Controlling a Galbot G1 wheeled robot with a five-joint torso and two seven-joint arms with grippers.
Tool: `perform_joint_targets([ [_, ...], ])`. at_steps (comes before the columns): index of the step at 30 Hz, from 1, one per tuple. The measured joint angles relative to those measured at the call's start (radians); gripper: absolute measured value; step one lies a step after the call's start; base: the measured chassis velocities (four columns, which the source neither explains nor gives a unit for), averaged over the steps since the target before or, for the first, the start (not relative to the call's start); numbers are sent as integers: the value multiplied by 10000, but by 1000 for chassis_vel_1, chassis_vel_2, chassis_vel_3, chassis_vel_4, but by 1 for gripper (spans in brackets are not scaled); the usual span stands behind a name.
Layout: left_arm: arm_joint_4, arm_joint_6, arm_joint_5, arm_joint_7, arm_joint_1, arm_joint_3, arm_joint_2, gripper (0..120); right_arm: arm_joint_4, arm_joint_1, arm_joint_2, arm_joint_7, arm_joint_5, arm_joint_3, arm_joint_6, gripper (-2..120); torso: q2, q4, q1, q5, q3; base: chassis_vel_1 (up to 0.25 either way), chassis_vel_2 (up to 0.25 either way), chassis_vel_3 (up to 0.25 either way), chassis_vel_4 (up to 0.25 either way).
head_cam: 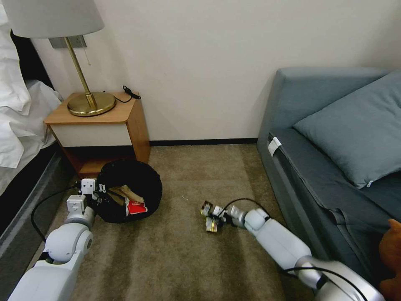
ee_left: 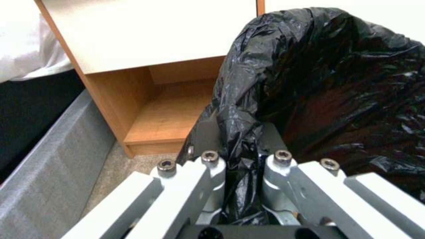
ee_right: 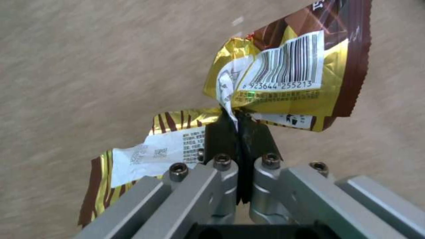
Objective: Pick up the trash bin, then pick up the garbage on the floor and place it into the trash bin.
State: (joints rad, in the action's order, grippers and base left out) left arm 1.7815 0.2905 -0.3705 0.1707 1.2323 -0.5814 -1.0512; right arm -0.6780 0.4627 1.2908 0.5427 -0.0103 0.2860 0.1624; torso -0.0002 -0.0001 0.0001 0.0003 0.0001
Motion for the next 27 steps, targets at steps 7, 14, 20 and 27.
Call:
perform_joint_targets([
  [7,-12,63,-9,17,-157,151,-39,5,-157,-1228,-319,156,536,533,140,0,0,1,0,-3,0,0,0,0,0],
  [14,-81,87,-99,30,-282,219,-33,5,-649,-2444,-424,528,804,1005,561,0,0,2,0,-3,0,0,0,0,0],
  [20,-123,91,-151,35,-329,261,-17,5,-1203,-2985,-266,573,1087,1591,546,0,0,0,0,-3,0,0,0,0,0],
  [27,-220,50,-188,33,-379,368,-65,5,-1736,-3482,238,548,1440,2341,336,0,0,3,0,-4,0,0,0,0,0],
])
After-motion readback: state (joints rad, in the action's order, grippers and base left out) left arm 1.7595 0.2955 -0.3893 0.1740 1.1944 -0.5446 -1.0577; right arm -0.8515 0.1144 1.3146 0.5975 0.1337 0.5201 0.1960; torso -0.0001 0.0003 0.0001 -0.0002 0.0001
